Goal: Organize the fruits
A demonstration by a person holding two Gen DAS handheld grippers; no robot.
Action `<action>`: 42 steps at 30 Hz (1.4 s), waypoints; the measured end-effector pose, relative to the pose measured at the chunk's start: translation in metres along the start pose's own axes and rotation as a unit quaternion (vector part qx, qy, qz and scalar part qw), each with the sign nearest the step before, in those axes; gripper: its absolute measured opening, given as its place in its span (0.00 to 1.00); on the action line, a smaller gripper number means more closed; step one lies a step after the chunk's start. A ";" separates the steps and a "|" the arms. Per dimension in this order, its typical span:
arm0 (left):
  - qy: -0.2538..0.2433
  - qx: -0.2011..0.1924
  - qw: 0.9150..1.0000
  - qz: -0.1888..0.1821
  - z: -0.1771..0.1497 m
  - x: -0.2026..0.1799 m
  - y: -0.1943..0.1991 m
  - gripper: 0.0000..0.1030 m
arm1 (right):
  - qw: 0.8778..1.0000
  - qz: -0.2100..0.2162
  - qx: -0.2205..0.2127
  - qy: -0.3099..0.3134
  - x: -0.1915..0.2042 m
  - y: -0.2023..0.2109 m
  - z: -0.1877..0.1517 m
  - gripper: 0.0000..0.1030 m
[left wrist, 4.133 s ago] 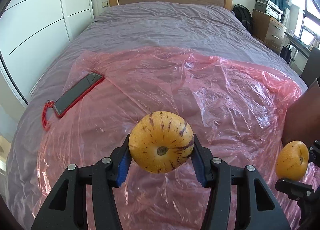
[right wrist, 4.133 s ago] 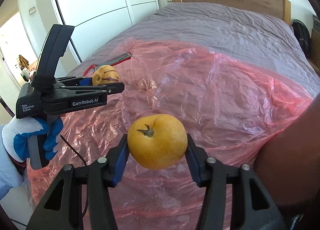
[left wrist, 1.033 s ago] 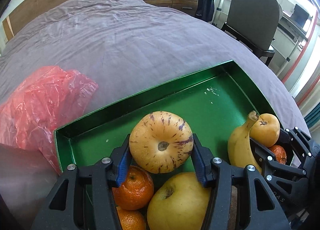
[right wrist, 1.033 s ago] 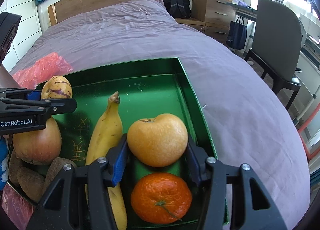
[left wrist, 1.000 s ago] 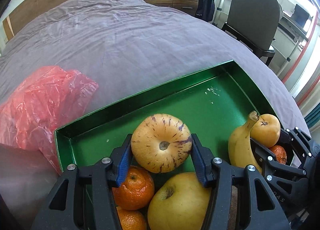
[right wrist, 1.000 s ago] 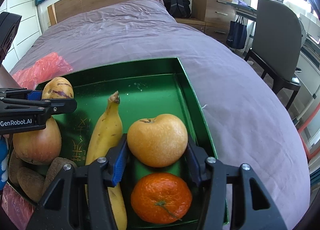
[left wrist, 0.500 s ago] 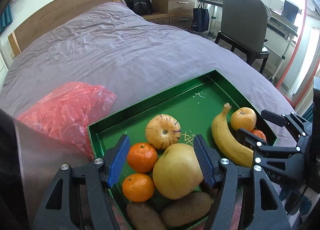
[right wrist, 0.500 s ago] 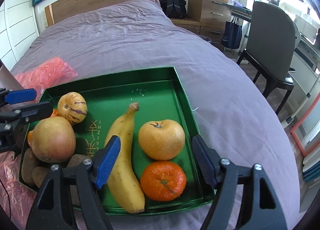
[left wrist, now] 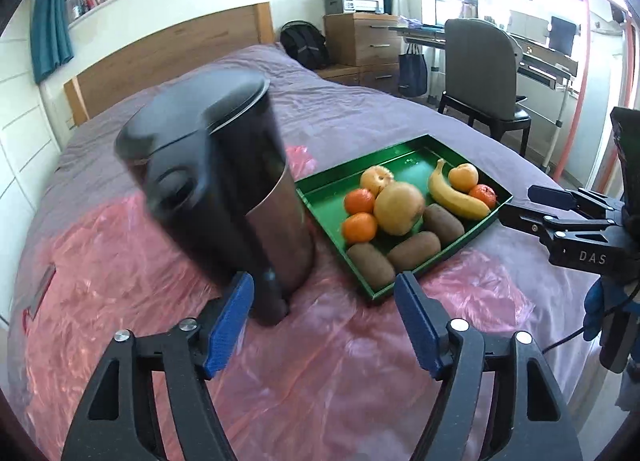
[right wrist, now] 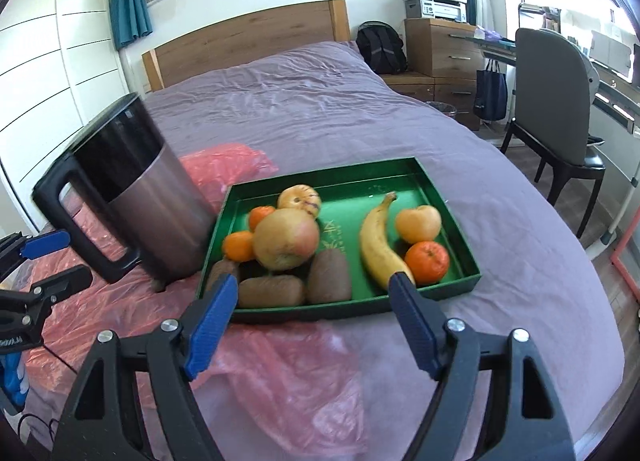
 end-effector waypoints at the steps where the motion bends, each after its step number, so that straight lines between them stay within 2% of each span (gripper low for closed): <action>1: 0.005 -0.007 1.000 0.008 -0.004 0.009 0.007 0.67 | 1.000 0.005 -0.003 0.002 0.011 0.006 -0.003 1.00; 8: 0.036 -0.038 0.998 0.048 -0.043 0.064 0.060 0.68 | 0.999 0.043 -0.011 0.027 0.084 0.037 -0.014 1.00; 14: 0.104 -0.042 0.989 0.098 -0.087 0.136 0.095 0.68 | 0.996 0.061 -0.010 0.067 0.139 0.055 -0.023 1.00; 18: 0.157 -0.060 0.978 0.127 -0.104 0.189 0.128 0.68 | 0.994 0.074 -0.013 0.077 0.169 0.065 -0.030 1.00; 26: 0.202 -0.088 0.960 0.171 -0.134 0.250 0.176 0.69 | 0.991 0.083 -0.031 0.097 0.212 0.087 -0.029 1.00; 31: 0.241 -0.126 0.936 0.223 -0.150 0.304 0.232 0.71 | 0.988 0.089 -0.047 0.116 0.233 0.098 -0.020 1.00; 36: 0.271 -0.135 0.916 0.265 -0.180 0.340 0.266 0.72 | 0.986 0.095 -0.048 0.128 0.249 0.097 -0.018 1.00; 39: 0.285 -0.126 0.910 0.274 -0.194 0.350 0.265 0.72 | 0.986 0.097 -0.045 0.130 0.255 0.097 -0.020 1.00; 42: 0.291 -0.120 0.910 0.269 -0.197 0.351 0.257 0.72 | 0.986 0.094 -0.044 0.134 0.259 0.098 -0.022 1.00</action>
Point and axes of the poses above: each gripper's, at about its wrist camera, not at the fingertips, and y roughly against the way its jaws point, x to its left, z to its top, the point moved 3 cm from there along -y, roughly the way its jaws point, and after that the axes turned 14 degrees about y, right-handed, at the moved point
